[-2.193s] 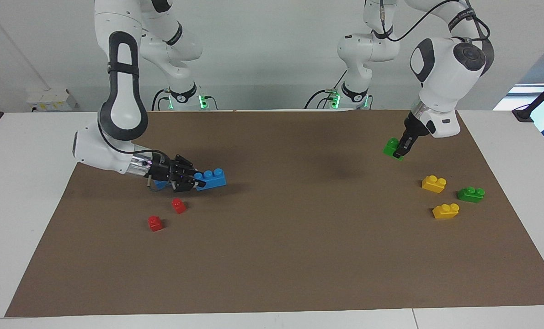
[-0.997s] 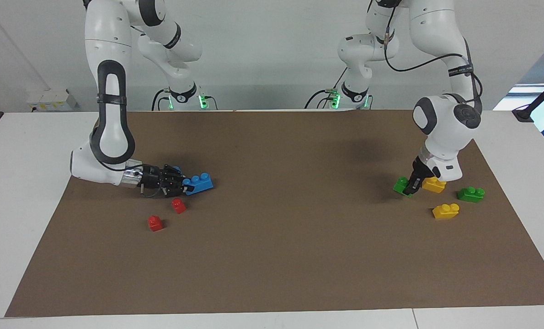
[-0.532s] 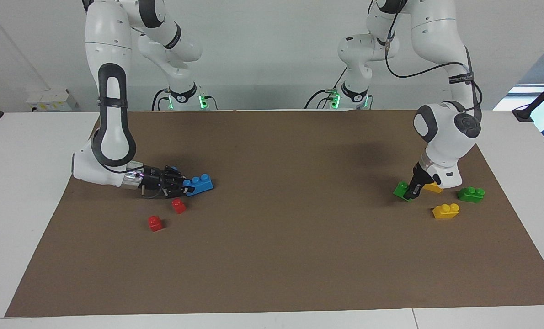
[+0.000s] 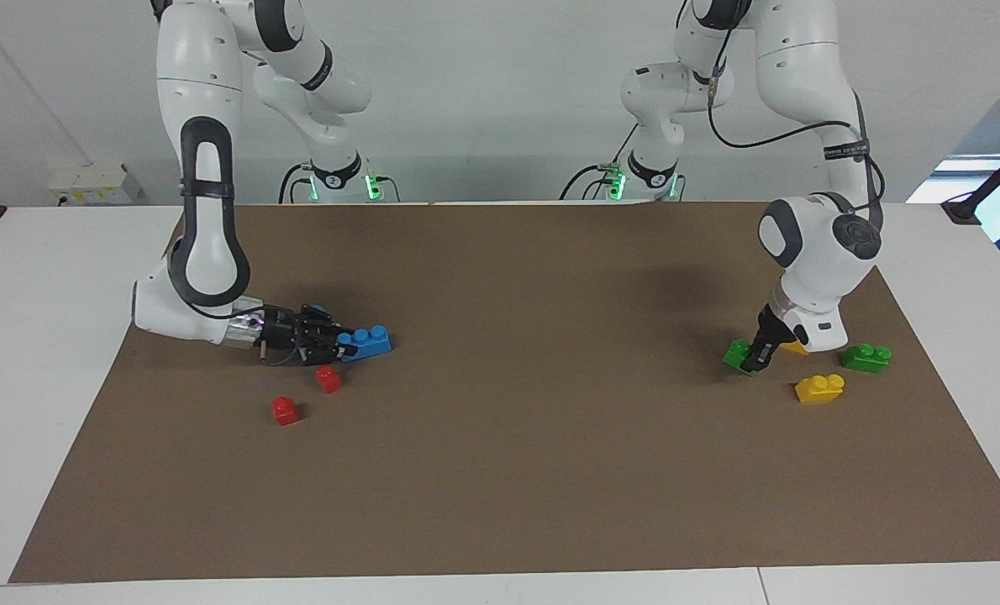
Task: Remove green block with left arm and hold with right
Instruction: 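Set green down with the left gripper while the right gripper sets blue down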
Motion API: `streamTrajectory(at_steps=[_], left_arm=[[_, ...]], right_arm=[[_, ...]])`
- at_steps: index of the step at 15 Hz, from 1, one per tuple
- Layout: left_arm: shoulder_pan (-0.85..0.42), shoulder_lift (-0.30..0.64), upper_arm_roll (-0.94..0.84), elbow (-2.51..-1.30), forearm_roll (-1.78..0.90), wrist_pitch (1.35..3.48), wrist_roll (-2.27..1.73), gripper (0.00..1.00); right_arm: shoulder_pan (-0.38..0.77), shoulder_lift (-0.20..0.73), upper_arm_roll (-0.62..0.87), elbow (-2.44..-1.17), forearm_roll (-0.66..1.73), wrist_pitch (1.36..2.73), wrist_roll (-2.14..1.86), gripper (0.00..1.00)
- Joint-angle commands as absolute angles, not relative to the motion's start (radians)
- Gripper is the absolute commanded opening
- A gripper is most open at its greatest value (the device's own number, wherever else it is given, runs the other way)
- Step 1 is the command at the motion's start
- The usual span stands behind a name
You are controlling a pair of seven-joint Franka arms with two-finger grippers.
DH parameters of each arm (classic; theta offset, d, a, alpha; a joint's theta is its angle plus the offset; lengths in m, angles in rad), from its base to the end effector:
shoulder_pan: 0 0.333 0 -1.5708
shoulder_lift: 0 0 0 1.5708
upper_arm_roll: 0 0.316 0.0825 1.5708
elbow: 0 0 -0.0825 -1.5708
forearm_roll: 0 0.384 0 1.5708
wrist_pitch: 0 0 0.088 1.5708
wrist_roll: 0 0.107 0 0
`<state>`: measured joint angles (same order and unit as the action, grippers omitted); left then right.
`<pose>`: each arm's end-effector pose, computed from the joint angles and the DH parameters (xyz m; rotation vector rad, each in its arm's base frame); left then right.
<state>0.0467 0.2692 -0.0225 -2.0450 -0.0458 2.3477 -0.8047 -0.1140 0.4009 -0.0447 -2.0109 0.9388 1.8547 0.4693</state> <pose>0.5935 0.0141 0.3126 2.8101 1.2911 0.0248 0.5615 -0.0256 0.2436 -1.9447 1.2955 0.7802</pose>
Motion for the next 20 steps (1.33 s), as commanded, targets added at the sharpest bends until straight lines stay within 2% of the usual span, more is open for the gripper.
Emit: streamTrajectory(at_steps=[1,7,11,16,20], left_arm=[[0.049,0.288,-0.028,-2.029,-0.058,2.359,-0.778,1.0],[0.052,0.236,-0.028,-2.025,-0.058,2.342,-0.756,1.0],[0.049,0.169,-0.028,-2.003,-0.055,2.306,-0.753,1.0],[0.038,0.141,-0.029,-1.853,-0.054,2.151,-0.735,1.0],[0.037,0.138,-0.037,-1.777,-0.034,2.079,-0.718,1.0]], right_arm=[[-0.132,0.417,-0.032,-1.976,0.914,1.859,0.483,1.0],[-0.114,0.4,-0.031,-1.919,0.894,1.85,0.616,1.0],[-0.103,0.377,-0.021,-1.82,0.845,1.792,0.756,1.0],[-0.08,0.308,-0.021,-1.721,0.698,1.763,0.784,1.0],[-0.08,0.301,0.008,-1.56,0.475,1.648,0.759,1.0]])
